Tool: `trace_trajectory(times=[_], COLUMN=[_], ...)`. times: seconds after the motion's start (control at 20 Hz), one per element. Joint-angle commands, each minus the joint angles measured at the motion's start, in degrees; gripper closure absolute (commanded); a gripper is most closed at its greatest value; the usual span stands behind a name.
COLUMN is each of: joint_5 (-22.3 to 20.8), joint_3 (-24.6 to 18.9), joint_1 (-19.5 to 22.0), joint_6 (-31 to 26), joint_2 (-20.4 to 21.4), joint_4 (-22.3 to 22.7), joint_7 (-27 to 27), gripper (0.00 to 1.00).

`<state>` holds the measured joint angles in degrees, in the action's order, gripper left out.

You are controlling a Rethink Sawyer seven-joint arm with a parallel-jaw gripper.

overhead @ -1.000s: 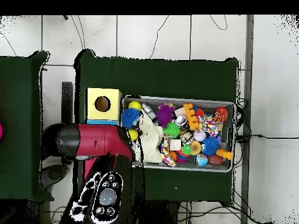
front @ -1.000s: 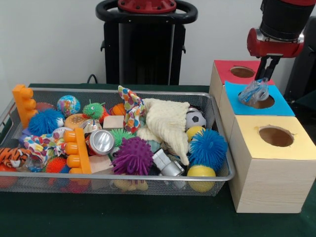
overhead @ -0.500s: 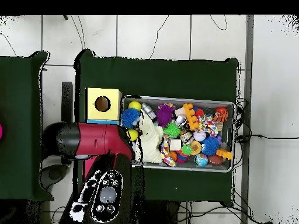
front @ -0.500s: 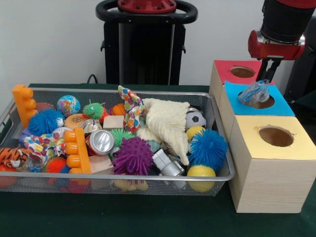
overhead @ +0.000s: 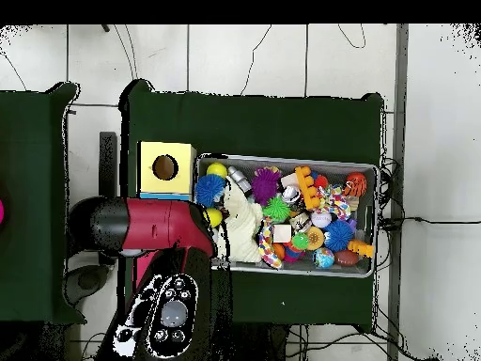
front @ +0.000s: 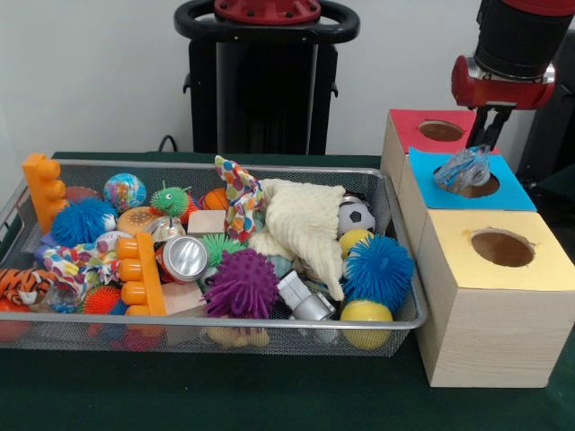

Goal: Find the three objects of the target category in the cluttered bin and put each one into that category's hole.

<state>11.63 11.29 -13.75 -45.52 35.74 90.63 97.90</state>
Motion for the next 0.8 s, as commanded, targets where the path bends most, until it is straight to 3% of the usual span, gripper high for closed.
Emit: trace_trajectory(times=[0.05, 0.1, 0.8], joint_5=[1.30, 1.30, 0.85], joint_3=[-1.88, -1.85, -1.31], joint_1=[1.31, 1.29, 1.10], joint_6=[-1.59, -1.66, -2.28], joint_2=[-2.90, -2.94, -3.29], joint_4=[-0.08, -0.15, -0.72], joint_7=[13.34, 13.35, 13.46], gripper=[1.00, 0.00, 0.00])
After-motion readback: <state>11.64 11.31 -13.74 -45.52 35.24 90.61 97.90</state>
